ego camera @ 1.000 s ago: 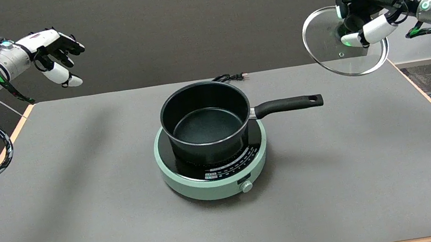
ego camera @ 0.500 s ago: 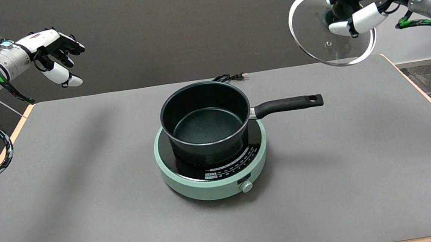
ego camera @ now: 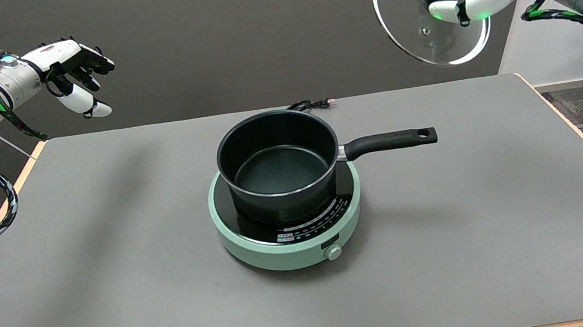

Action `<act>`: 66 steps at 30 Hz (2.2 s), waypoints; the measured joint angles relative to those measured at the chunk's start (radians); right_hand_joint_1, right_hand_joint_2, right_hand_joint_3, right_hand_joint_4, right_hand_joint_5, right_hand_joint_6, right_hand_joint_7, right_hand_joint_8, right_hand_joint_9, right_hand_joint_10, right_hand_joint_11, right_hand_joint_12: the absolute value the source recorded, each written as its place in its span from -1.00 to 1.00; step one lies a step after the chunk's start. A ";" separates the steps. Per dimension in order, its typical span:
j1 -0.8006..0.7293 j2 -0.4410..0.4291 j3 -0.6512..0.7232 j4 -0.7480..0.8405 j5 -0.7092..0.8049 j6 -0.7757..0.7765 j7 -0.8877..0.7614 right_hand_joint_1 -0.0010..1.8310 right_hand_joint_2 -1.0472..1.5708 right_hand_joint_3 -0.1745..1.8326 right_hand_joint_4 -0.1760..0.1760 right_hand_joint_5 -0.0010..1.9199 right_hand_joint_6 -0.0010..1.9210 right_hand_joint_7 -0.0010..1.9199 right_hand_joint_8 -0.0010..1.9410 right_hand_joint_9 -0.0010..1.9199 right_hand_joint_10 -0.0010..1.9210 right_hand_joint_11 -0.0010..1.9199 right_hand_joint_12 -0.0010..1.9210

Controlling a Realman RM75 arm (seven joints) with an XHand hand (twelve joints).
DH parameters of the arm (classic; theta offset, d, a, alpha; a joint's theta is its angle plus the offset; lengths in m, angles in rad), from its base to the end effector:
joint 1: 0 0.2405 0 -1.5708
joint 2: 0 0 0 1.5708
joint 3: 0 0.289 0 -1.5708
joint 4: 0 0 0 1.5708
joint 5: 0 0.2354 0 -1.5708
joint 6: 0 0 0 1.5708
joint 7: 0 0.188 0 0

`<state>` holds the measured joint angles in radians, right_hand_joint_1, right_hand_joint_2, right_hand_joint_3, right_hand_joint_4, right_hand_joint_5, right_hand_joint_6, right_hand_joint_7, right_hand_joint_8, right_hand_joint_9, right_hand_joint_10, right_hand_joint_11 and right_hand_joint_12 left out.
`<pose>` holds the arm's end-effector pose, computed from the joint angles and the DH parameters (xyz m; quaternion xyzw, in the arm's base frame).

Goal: Place the pot lid onto the pot.

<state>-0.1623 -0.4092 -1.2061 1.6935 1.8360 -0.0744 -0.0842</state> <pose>-0.0318 -0.3966 0.5093 0.6985 -0.1420 0.2482 0.6559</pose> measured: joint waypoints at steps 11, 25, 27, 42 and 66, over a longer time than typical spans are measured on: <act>0.001 0.024 -0.035 0.042 0.049 0.094 0.001 0.47 0.39 0.19 0.73 -0.53 0.90 -0.17 0.75 -0.13 1.00 -0.35 1.00; 0.001 0.033 -0.072 0.034 0.083 0.143 -0.004 0.47 0.39 0.18 0.68 -0.54 0.91 -0.17 0.75 -0.13 1.00 -0.32 1.00; 0.001 0.033 -0.075 0.031 0.084 0.145 -0.005 0.47 0.39 0.18 0.68 -0.54 0.91 -0.17 0.75 -0.13 1.00 -0.32 1.00; 0.260 0.049 -0.319 -0.033 0.090 0.089 -0.010 0.46 0.41 0.14 0.59 -0.60 0.92 -0.20 0.78 -0.15 1.00 -0.37 1.00; 0.856 -0.023 -0.861 -0.125 0.045 -0.135 -0.008 0.47 0.40 0.16 0.62 -0.56 0.92 -0.18 0.76 -0.14 1.00 -0.29 1.00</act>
<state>0.6938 -0.4320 -2.0673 1.5685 1.8814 -0.2094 -0.0926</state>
